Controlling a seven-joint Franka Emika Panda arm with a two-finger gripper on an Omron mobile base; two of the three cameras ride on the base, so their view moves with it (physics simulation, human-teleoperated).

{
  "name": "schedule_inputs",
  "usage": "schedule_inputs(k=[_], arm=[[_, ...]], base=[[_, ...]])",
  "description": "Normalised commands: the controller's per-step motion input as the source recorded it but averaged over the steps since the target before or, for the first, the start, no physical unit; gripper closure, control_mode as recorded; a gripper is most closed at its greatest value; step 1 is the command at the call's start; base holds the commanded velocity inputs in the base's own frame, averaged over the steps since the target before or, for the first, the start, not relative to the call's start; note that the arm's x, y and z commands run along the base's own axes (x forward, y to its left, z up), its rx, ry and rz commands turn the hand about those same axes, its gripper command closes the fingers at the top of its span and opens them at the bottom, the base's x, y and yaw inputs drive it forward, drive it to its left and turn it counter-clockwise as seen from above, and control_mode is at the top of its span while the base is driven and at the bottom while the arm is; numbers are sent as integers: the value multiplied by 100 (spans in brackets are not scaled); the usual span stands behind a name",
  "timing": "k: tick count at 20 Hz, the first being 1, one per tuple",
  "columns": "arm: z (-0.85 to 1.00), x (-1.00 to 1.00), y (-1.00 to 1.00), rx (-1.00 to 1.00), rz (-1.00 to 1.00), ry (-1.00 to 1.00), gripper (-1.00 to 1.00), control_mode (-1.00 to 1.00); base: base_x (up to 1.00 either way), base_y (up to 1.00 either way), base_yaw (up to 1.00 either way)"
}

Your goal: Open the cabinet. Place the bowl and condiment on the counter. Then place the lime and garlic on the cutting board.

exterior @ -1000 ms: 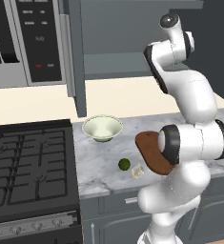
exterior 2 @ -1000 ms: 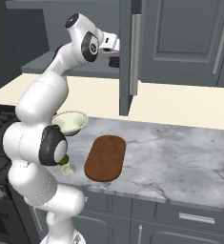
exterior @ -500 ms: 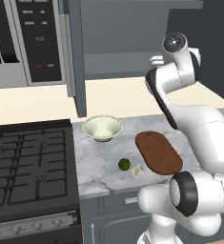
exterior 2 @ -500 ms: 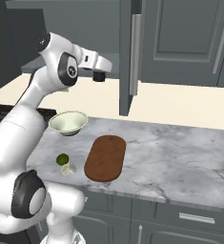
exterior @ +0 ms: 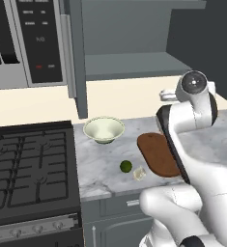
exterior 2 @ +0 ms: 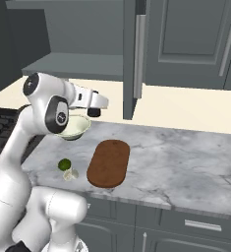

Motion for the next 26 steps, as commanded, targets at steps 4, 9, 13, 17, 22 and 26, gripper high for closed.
schedule_inputs(k=[4, 9, 13, 17, 22, 26], arm=[[-100, -22, -3, -11, 17, 8, 100, -100], [-100, 11, -10, -20, 21, 4, 100, -100], [-97, 13, -45, -13, 22, 0, 100, -100], [-74, 1, -96, 1, 23, 0, 100, -100], [-57, 15, -97, 5, 25, 1, 100, -100], [-34, 56, -67, 3, 28, 0, 100, -100]], base=[[0, 0, 0], [0, 0, 0], [0, 0, 0], [0, 0, 0], [0, 0, 0], [0, 0, 0]])
